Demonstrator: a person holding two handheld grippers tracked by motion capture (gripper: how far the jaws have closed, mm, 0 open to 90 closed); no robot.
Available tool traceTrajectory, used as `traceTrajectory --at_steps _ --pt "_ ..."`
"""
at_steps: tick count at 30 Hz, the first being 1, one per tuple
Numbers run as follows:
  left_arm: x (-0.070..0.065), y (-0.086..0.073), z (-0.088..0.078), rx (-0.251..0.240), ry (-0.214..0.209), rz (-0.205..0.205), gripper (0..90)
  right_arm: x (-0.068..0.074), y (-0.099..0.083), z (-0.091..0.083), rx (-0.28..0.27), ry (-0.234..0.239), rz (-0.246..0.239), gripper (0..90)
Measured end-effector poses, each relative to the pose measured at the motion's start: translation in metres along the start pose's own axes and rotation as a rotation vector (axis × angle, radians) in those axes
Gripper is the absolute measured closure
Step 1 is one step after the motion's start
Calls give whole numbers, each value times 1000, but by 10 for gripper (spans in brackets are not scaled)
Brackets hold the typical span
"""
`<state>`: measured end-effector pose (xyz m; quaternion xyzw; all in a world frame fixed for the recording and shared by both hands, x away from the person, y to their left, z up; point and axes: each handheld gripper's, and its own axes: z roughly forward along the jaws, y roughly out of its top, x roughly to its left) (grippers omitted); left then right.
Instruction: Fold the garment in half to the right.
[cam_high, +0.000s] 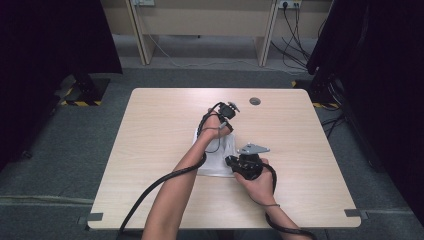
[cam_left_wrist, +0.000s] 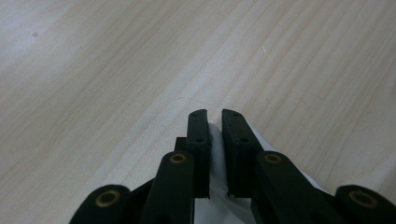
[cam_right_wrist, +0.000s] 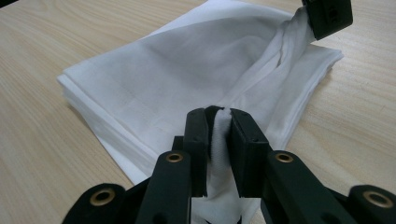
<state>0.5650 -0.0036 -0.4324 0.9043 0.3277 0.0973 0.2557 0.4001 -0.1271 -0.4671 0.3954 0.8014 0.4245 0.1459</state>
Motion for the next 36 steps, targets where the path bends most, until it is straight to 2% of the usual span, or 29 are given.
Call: traceTrajectory --at_steps 35,36 --pt "-1 -3 6 -25 -6 2 758 -5 -6 -1 4 -21 17 747" --pt "-1 -3 6 -25 -6 2 758 -5 -6 -1 4 -21 17 725"
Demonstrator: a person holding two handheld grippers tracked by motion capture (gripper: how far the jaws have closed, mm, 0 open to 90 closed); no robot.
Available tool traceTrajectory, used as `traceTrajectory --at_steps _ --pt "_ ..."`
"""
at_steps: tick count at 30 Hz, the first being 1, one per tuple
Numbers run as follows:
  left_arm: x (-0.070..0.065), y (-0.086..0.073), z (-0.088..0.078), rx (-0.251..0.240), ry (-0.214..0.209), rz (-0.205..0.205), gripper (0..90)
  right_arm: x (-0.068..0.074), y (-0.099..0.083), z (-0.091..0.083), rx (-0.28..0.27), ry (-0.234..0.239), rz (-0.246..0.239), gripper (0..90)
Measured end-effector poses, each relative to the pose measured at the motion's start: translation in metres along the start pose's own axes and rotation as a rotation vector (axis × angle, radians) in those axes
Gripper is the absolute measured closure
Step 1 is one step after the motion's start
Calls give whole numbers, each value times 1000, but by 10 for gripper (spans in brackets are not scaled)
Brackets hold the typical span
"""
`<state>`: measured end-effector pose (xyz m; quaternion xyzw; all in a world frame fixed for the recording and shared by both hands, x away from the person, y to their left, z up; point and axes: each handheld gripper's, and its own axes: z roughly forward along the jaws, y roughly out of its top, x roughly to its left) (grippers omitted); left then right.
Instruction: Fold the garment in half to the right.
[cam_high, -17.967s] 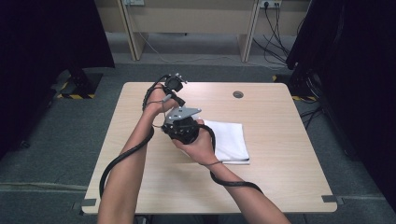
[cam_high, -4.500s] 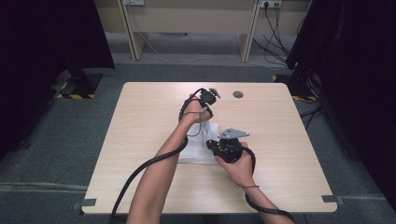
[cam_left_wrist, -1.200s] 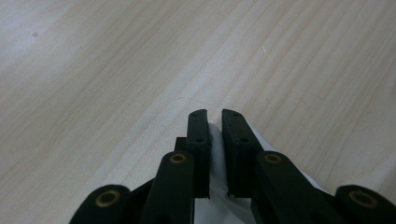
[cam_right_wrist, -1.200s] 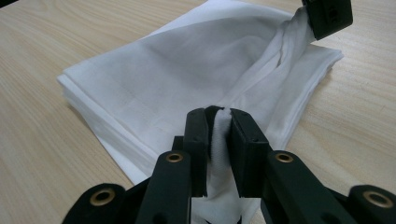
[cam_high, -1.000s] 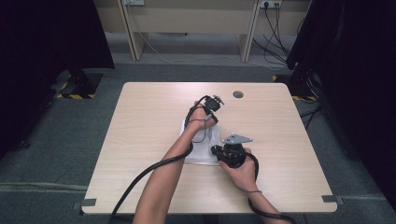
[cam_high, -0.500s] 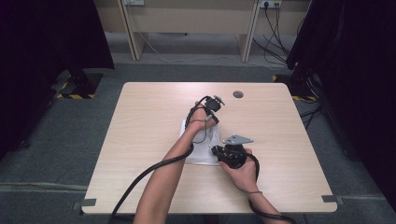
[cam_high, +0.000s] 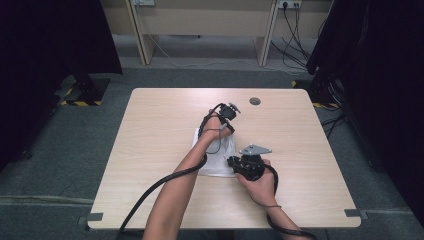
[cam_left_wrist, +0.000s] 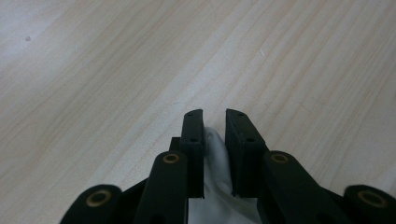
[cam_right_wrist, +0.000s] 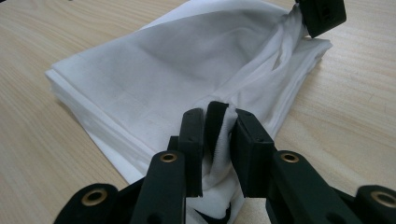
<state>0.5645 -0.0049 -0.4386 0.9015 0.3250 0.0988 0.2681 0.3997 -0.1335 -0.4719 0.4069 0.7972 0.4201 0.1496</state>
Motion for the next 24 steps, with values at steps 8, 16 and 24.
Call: traceTrajectory --at_steps 8,16,24 --pt "0 0 1 -2 -5 -3 754 -1 0 0 1 0 2 720" --pt "0 0 1 -3 0 2 737 -2 -1 -1 4 -6 6 702" --pt "0 0 2 -6 4 5 719 -4 -1 -2 5 -10 5 697"
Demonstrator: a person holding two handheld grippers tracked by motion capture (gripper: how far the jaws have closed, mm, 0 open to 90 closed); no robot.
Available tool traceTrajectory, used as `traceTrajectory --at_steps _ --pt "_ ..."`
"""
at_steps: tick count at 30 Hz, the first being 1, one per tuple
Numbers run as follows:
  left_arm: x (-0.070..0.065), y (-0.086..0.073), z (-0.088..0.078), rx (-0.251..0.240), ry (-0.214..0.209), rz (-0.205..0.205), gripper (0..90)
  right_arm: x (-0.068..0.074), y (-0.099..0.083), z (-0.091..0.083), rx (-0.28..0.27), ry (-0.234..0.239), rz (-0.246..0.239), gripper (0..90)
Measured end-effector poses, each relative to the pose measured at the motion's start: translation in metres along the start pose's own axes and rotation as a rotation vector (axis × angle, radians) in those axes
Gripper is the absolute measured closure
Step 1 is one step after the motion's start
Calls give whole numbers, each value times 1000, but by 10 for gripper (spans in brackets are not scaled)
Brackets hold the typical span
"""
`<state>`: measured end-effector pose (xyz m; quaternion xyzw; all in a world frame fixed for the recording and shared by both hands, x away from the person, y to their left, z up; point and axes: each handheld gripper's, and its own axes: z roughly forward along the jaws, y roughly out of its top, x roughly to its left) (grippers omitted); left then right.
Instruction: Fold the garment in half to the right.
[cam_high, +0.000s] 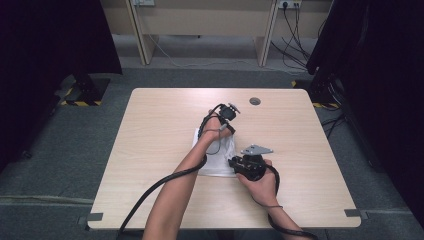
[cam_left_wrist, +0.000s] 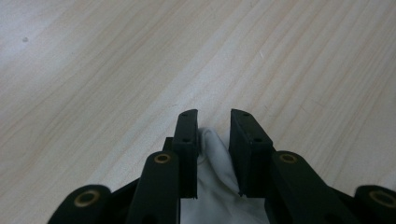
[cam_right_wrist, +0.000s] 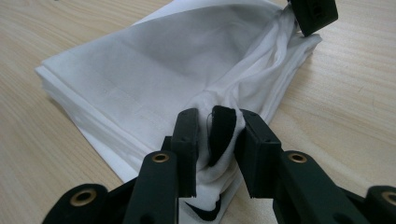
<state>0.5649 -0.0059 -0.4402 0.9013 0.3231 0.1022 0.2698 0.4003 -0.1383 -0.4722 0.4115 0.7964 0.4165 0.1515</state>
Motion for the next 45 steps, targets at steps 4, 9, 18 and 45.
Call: traceTrajectory --at_steps 4,9,18,45 --pt "0 0 0 -4 3 -1 711 -1 -1 0 0 -2 4 688" --pt "-1 0 0 -7 7 3 699 -2 -1 -1 -3 -6 3 678" --pt "-2 1 0 -14 11 10 678 -3 -2 -1 -3 -9 5 657" --pt "-3 3 -3 -27 46 19 575 -5 -2 -4 12 -19 9 573"
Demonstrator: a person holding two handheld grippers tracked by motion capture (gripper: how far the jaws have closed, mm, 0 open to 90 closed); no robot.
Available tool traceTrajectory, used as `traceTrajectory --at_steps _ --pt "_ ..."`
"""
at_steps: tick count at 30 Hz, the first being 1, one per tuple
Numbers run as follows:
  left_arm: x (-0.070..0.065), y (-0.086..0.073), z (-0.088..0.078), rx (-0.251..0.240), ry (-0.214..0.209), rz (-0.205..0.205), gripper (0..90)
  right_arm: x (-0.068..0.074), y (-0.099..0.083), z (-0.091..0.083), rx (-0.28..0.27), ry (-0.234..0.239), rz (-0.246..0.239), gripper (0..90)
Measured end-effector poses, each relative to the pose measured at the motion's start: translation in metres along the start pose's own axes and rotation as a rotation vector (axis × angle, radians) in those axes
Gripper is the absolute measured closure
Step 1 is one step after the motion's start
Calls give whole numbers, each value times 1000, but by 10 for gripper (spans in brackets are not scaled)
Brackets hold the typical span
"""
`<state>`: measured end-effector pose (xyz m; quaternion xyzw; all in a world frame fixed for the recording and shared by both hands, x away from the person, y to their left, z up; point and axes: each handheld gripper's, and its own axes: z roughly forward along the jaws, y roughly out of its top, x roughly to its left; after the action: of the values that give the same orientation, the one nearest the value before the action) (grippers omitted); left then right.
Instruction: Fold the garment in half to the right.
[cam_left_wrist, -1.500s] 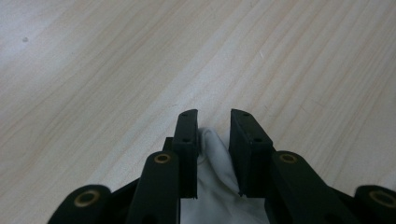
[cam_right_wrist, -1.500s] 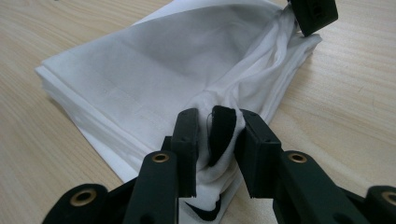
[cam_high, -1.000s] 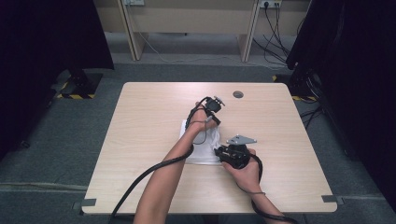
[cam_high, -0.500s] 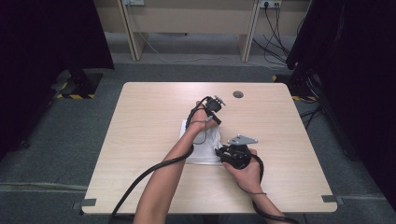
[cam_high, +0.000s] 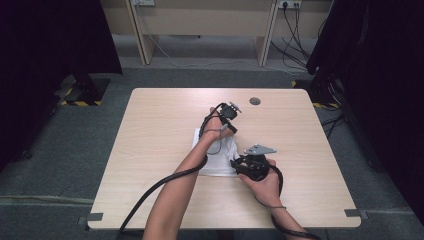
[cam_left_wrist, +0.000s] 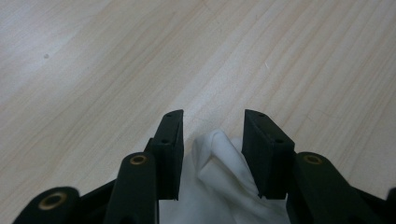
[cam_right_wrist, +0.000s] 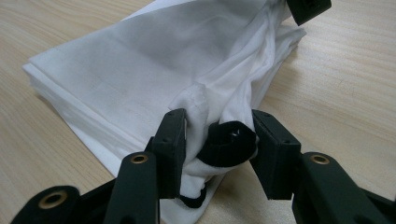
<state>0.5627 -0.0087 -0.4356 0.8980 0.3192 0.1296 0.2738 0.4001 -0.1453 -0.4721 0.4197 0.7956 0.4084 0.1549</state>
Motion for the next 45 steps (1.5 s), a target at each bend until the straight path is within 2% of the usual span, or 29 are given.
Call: traceTrajectory --at_steps 14,16,22,33,39,40,42,45 --pt "-3 1 -3 -6 9 0 496 -2 -2 -2 -2 -10 17 483" --pt "-4 2 -4 -11 14 -3 477 -3 -3 -2 0 -13 28 444" --pt "-5 3 -7 -13 21 -8 402 -5 -4 -4 -3 -13 45 402" --pt "-1 4 -21 -44 43 -11 332 -9 -6 -8 -6 6 85 318" --pt "8 1 -30 -44 81 -14 330 -9 -2 -18 -51 14 91 326" --pt "8 1 -30 -44 81 -14 331 -9 0 -20 -64 11 86 343" --pt "12 -3 -29 -13 115 -2 334 -8 4 -23 -75 8 74 424" --pt "15 -7 -28 0 121 0 336 -4 9 -24 -85 5 41 479"
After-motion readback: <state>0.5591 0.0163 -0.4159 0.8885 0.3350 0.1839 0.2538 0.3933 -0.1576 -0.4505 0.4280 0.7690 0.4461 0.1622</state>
